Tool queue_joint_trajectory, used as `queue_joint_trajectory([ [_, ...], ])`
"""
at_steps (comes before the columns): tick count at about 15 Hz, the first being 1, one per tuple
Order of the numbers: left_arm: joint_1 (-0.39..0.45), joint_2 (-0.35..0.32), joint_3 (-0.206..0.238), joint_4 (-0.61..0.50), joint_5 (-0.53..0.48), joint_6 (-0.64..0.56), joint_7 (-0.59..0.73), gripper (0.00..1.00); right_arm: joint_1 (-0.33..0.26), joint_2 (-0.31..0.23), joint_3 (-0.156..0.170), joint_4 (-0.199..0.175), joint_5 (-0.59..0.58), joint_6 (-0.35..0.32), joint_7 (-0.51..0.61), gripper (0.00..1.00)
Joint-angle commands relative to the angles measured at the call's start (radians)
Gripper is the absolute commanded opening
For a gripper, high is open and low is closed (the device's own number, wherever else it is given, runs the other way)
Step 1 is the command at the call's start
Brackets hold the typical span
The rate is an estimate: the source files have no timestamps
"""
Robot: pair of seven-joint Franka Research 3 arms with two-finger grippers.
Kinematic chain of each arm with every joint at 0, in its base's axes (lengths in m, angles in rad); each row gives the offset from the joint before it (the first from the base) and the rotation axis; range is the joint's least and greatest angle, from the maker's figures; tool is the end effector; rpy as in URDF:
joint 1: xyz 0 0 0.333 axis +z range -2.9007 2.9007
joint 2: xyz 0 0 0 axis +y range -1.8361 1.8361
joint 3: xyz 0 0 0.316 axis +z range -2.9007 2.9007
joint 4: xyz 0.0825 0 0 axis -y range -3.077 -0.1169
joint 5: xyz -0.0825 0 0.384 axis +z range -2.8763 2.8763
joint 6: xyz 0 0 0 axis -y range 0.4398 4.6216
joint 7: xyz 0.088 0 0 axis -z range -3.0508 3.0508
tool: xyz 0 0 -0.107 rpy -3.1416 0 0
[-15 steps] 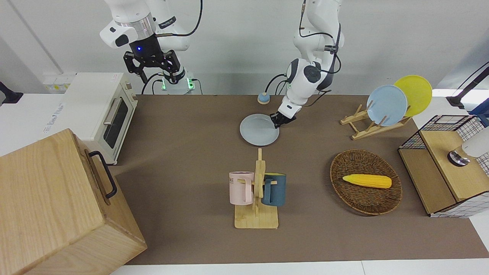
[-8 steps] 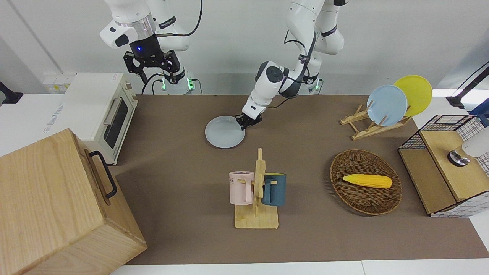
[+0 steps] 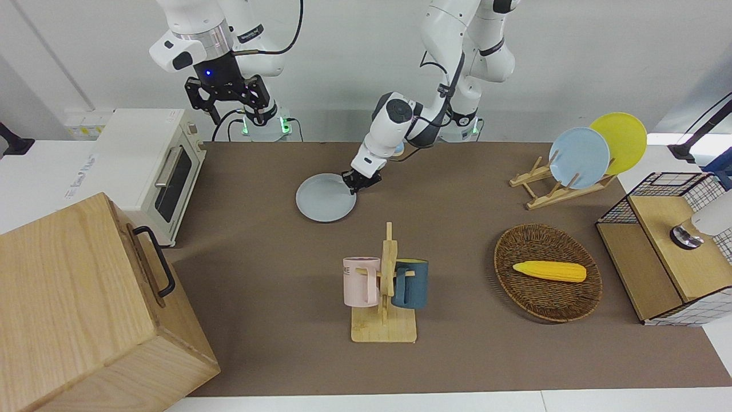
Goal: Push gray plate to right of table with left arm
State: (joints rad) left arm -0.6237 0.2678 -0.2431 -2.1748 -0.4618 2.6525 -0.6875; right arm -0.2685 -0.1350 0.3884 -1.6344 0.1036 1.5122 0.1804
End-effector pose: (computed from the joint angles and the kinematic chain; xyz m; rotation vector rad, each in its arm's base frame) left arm 0.3862 -0.4327 0.2905 2.7524 0.3088 -0.1133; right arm 0.5022 0.0871 0.6556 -3.0881 0.0887 0.0079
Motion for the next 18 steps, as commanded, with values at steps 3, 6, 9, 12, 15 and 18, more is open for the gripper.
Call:
queue_joint_trajectory([
  [3,-0.011,0.048,0.01,0.032,-0.023,0.017,-0.004,0.48,-0.015,-0.015,0.007,-0.018,0.018,0.002,0.002,0.996],
  [6,0.01,0.036,-0.007,0.024,-0.023,0.004,-0.006,0.71,-0.015,-0.015,0.006,-0.018,0.018,0.002,0.002,0.996],
  [9,0.079,-0.03,-0.064,0.017,-0.04,-0.041,-0.021,0.98,-0.015,-0.015,0.006,-0.018,0.018,0.002,0.002,0.996],
  [12,0.133,-0.105,-0.071,0.017,-0.04,-0.181,-0.017,0.99,-0.015,-0.015,0.007,-0.018,0.018,0.003,0.002,0.996],
  [15,0.225,-0.199,-0.062,0.021,-0.031,-0.342,0.002,0.99,-0.017,-0.015,0.007,-0.018,0.018,0.003,0.002,0.996],
  [18,0.272,-0.231,-0.001,0.038,-0.023,-0.471,0.087,0.99,-0.015,-0.015,0.007,-0.018,0.019,0.003,0.002,0.996],
])
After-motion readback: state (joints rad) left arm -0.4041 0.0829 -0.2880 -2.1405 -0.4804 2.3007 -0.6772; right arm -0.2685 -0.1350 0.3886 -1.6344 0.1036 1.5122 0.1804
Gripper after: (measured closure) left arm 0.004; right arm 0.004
